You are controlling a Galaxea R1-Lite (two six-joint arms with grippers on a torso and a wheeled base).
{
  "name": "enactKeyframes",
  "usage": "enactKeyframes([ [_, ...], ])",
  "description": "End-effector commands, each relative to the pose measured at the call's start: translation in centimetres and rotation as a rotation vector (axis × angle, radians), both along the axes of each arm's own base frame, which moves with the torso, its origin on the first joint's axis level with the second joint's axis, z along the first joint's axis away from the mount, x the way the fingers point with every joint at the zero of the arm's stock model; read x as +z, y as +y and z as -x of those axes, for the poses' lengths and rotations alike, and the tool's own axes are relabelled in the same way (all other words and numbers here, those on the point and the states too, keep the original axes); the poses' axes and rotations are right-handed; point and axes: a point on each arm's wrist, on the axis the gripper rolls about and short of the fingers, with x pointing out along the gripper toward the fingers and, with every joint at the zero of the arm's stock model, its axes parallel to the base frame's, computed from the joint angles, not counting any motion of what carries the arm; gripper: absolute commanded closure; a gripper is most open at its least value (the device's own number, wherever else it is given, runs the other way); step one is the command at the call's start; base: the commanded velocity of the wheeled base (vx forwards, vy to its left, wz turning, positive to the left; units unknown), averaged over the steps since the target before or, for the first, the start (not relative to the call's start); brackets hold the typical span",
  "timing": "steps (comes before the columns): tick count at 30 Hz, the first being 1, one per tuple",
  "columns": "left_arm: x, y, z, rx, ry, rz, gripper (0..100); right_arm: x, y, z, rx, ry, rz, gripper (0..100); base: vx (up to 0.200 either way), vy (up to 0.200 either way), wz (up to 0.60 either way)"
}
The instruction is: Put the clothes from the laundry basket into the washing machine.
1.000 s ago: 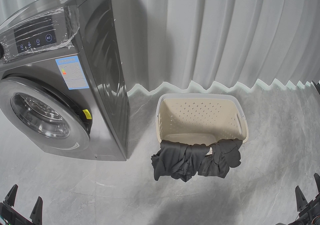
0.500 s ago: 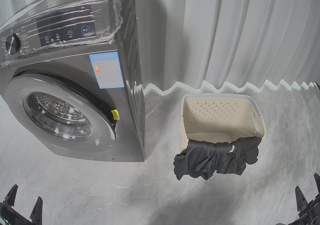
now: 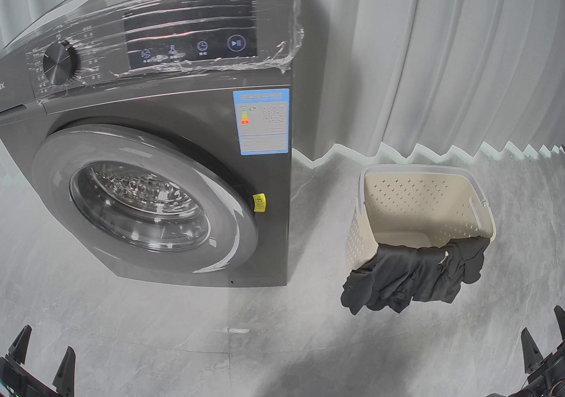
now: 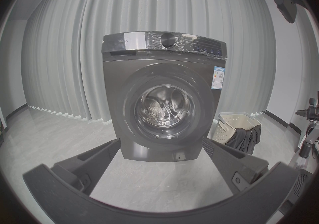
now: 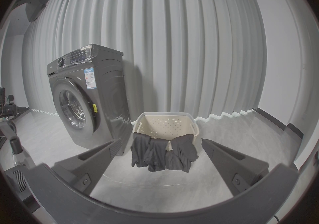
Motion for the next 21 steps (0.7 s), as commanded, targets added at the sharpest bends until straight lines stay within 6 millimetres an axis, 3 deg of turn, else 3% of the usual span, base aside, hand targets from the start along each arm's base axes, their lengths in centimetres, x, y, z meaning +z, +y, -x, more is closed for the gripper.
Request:
enactKeyframes([
  [1,-0.48,0.0,0.0,0.0,0.0,0.0,0,-0.51,0.0,-0.07,0.0,0.009,0.0,0,0.0,0.2,0.0],
  [21,-0.48,0.0,0.0,0.0,0.0,-0.001,0,-0.51,0.0,-0.07,0.0,0.009,0.0,0,0.0,0.2,0.0],
])
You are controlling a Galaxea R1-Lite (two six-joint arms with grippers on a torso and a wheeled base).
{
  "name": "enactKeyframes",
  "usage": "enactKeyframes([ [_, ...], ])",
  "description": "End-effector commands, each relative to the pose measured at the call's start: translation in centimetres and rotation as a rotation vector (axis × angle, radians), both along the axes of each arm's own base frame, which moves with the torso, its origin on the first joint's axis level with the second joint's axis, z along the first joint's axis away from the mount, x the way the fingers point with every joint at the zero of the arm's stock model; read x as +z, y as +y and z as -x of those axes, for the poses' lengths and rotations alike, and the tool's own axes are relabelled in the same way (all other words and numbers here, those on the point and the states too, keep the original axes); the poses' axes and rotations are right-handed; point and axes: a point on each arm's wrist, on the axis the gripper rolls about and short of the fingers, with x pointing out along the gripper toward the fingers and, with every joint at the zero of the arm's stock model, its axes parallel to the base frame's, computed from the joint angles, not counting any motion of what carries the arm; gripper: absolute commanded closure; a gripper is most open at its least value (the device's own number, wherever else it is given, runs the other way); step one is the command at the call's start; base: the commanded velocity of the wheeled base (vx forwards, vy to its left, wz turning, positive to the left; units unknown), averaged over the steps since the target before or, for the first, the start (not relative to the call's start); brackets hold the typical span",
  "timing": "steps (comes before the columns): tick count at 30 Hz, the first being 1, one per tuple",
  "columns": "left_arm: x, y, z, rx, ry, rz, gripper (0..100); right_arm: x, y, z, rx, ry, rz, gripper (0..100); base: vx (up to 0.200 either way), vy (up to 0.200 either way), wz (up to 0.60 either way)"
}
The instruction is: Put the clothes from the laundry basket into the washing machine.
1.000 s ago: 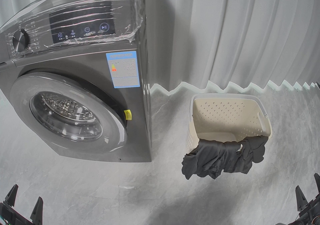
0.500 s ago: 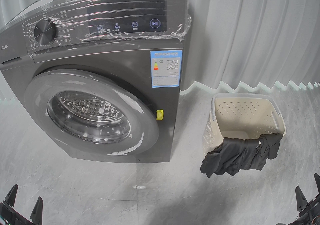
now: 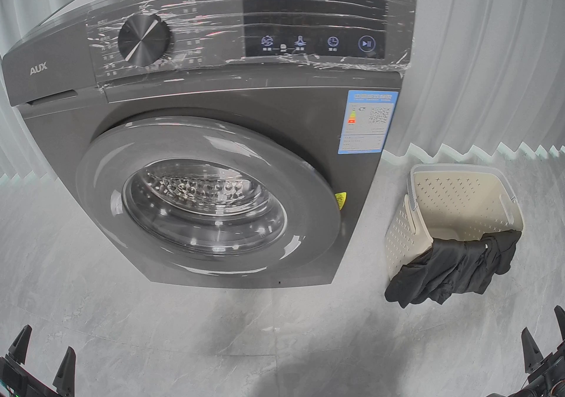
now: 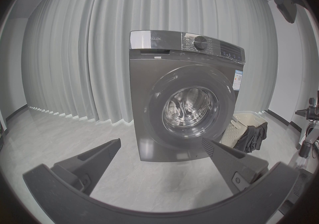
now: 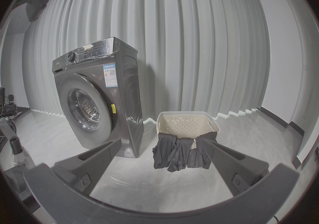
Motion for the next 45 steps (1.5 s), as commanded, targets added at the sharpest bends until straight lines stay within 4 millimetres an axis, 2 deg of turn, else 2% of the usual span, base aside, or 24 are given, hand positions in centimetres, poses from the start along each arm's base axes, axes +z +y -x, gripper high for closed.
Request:
enactKeyframes([
  [1,-0.48,0.0,0.0,0.0,0.001,0.001,0,-0.51,0.0,-0.07,0.0,0.009,0.0,0,0.0,0.2,0.0],
  [8,-0.48,0.0,0.0,0.002,0.001,0.0,0,-0.52,0.0,-0.07,0.001,0.011,0.0,0,0.0,0.2,0.0],
  [23,-0.48,0.0,0.0,0.002,0.001,0.0,0,-0.51,0.0,-0.07,0.001,0.009,0.0,0,0.0,0.0,0.0],
  [29,-0.48,0.0,0.0,0.002,0.001,0.0,0,-0.51,0.0,-0.08,0.001,0.011,0.0,0,-0.2,0.0,0.0],
  [38,-0.48,0.0,0.0,0.002,0.001,0.001,0,-0.51,0.0,-0.07,0.001,0.009,0.0,0,0.0,0.0,0.0],
  [45,-0.48,0.0,0.0,0.002,0.001,0.0,0,-0.51,0.0,-0.07,0.001,0.009,0.0,0,0.171,0.0,0.0],
])
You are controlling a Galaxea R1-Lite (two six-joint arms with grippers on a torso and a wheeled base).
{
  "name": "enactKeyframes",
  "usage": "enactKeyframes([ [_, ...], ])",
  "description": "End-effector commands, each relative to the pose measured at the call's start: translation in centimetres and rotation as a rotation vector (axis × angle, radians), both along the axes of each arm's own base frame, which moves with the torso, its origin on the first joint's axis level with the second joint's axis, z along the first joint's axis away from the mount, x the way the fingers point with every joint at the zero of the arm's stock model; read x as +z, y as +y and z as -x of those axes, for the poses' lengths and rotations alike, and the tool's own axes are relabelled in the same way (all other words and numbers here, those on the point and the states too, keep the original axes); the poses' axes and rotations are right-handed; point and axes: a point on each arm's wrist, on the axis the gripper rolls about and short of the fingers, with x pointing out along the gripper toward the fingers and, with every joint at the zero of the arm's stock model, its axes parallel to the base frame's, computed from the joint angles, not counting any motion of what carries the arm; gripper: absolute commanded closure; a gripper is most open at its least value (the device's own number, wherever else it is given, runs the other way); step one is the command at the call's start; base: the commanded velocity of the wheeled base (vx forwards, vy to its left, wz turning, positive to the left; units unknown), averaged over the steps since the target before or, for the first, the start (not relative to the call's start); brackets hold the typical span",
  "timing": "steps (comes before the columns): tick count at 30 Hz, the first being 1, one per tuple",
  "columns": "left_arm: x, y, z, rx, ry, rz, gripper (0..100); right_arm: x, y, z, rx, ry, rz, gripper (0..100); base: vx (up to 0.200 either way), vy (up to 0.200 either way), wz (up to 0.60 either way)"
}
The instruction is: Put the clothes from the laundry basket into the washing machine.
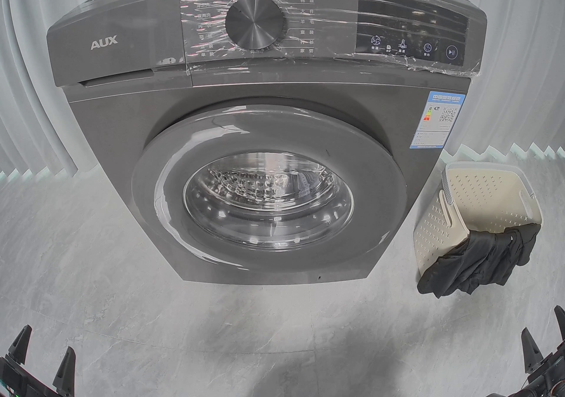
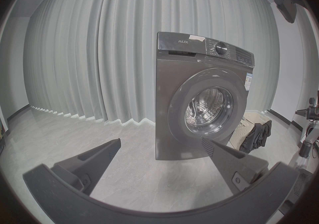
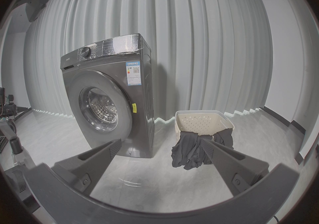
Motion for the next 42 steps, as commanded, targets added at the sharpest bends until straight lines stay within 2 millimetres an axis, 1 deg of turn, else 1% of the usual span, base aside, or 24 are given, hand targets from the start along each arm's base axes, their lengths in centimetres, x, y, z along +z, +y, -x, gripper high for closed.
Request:
enactKeyframes([
  [1,-0.5,0.0,0.0,0.001,0.001,0.0,0,-0.5,0.0,-0.1,0.0,0.01,0.0,0,0.0,0.0,0.0],
  [10,-0.5,0.0,0.0,-0.001,0.001,0.0,0,-0.5,0.0,-0.1,-0.001,0.009,0.0,0,0.0,0.0,0.0],
  [17,-0.5,0.0,0.0,0.001,0.001,0.0,0,-0.5,0.0,-0.1,-0.004,0.009,0.0,0,0.0,0.2,0.0],
  [31,-0.5,0.0,0.0,0.001,0.001,0.0,0,-0.5,0.0,-0.1,-0.001,0.012,0.0,0,0.0,0.0,0.0],
  [32,-0.5,0.0,0.0,0.001,0.001,0.0,0,0.3,0.0,0.1,0.005,-0.037,0.003,0,0.0,0.0,0.0],
  [33,-0.5,0.0,0.0,0.001,0.001,0.0,0,1.7,0.0,0.5,0.008,-0.117,0.004,0,0.0,0.0,0.0],
  [34,-0.5,0.0,0.0,0.001,0.001,0.0,0,2.1,0.0,0.6,0.008,-0.14,0.004,0,0.0,0.0,0.0],
  [35,-0.5,0.0,0.0,0.001,0.001,0.0,0,4.2,0.1,1.2,0.025,-0.206,0.006,0,0.0,0.0,0.0],
  [36,-0.5,0.0,0.0,0.001,0.001,0.0,0,5.3,0.1,1.7,0.04,-0.232,0.01,0,0.0,0.0,0.0],
  [38,-0.5,0.0,0.0,0.001,0.001,0.0,0,7.0,0.2,1.7,0.091,-0.205,0.019,0,0.0,0.0,0.0],
  [40,-0.5,0.0,0.0,0.001,0.001,0.0,0,7.9,0.4,1.1,0.171,-0.139,0.022,0,0.0,0.0,0.0],
  [42,-0.5,0.0,0.0,0.001,0.001,-0.001,0,8.3,0.6,0.0,0.258,-0.075,0.021,0,0.0,0.0,0.0],
])
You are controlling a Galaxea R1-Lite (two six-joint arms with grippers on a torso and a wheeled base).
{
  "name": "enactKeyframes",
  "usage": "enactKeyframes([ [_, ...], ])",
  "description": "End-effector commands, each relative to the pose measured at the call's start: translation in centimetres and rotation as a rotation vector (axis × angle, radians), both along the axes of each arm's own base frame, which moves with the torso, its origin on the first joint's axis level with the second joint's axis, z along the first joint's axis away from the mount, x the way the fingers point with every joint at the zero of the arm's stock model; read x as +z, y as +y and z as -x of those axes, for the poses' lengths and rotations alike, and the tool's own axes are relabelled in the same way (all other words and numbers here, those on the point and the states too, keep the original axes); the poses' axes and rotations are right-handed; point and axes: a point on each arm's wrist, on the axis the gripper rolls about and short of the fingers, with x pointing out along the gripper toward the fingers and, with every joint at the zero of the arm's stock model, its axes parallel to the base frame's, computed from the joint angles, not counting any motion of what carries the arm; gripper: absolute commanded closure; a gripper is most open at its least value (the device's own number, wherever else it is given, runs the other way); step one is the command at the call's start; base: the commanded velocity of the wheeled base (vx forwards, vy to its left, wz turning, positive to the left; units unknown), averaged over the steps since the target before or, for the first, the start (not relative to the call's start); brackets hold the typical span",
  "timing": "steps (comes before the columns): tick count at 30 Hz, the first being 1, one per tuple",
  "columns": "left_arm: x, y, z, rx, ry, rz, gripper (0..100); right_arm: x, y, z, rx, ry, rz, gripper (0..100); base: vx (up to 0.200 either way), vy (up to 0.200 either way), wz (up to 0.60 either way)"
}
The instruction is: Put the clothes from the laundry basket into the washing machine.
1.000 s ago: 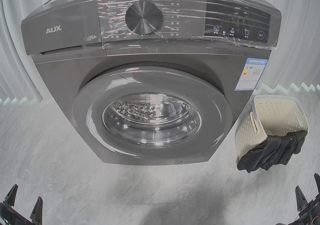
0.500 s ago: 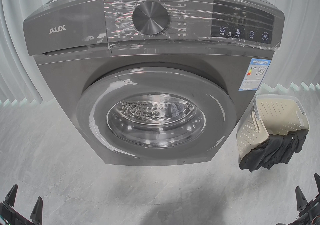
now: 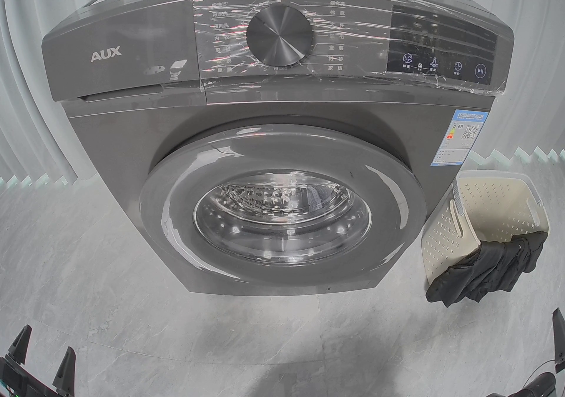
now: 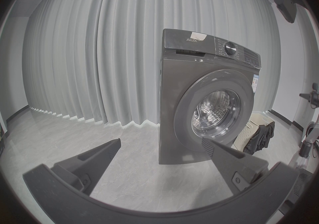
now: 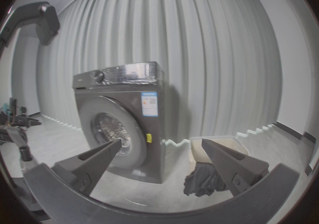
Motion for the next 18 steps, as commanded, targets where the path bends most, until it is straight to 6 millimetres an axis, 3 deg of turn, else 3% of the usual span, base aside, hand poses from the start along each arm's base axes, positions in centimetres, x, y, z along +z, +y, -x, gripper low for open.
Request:
enactKeyframes([
  [1,-0.5,0.0,0.0,0.001,-0.001,-0.001,0,3.3,0.4,-2.0,0.192,0.137,0.027,0,0.0,0.0,0.0],
  [8,-0.5,0.0,0.0,0.001,0.001,-0.001,0,3.7,1.0,-6.0,0.466,0.31,0.051,0,0.0,0.0,0.0],
  [14,-0.5,0.0,0.0,0.001,0.001,0.001,0,4.6,1.3,-9.1,0.549,0.321,0.06,0,0.0,0.0,0.0],
  [18,-0.5,0.0,0.0,0.001,0.001,0.001,0,4.7,1.7,-10.6,0.58,0.344,0.064,0,0.15,0.0,0.0],
])
